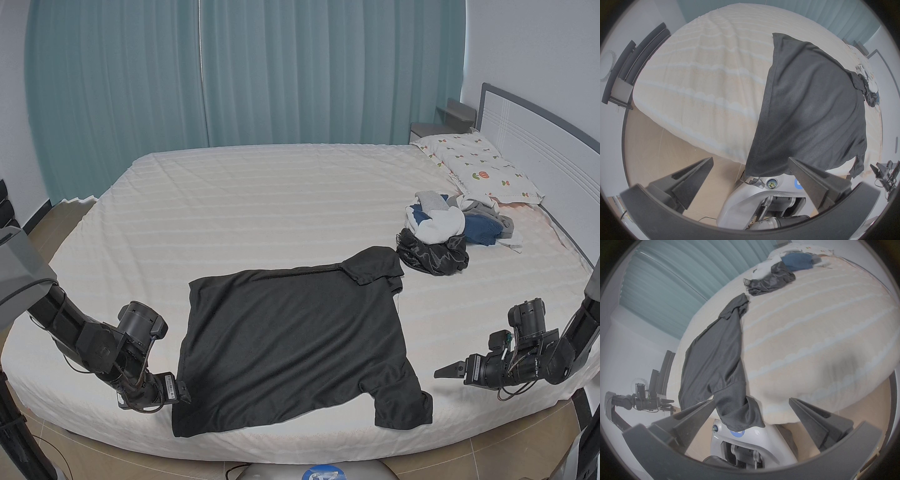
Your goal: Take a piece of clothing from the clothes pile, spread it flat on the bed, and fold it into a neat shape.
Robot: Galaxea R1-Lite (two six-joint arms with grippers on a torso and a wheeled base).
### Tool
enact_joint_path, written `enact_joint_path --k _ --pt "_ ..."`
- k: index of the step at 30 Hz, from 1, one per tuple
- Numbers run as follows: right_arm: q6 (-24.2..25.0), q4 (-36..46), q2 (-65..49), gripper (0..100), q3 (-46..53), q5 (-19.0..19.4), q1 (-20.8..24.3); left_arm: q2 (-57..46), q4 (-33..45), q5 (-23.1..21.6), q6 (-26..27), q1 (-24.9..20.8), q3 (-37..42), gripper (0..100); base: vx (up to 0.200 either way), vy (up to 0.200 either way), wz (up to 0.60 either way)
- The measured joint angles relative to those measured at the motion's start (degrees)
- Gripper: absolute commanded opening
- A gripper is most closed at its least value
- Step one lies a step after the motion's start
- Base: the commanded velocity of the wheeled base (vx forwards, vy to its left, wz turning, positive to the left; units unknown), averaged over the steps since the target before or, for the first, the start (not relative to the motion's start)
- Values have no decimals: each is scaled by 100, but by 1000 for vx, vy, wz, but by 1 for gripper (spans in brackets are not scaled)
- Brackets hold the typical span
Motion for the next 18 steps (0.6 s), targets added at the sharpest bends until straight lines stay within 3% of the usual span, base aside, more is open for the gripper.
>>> enact_joint_path --k 7,8,18 --pt "48 -1423 616 100 433 107 305 34 -313 -169 -48 52 -59 100 0 0 0" --pt "66 -1527 708 0 471 110 366 37 -333 -205 -55 68 -61 100 0 0 0" --pt "83 -2038 1343 0 763 33 666 63 -396 -571 -69 322 -158 100 0 0 0"
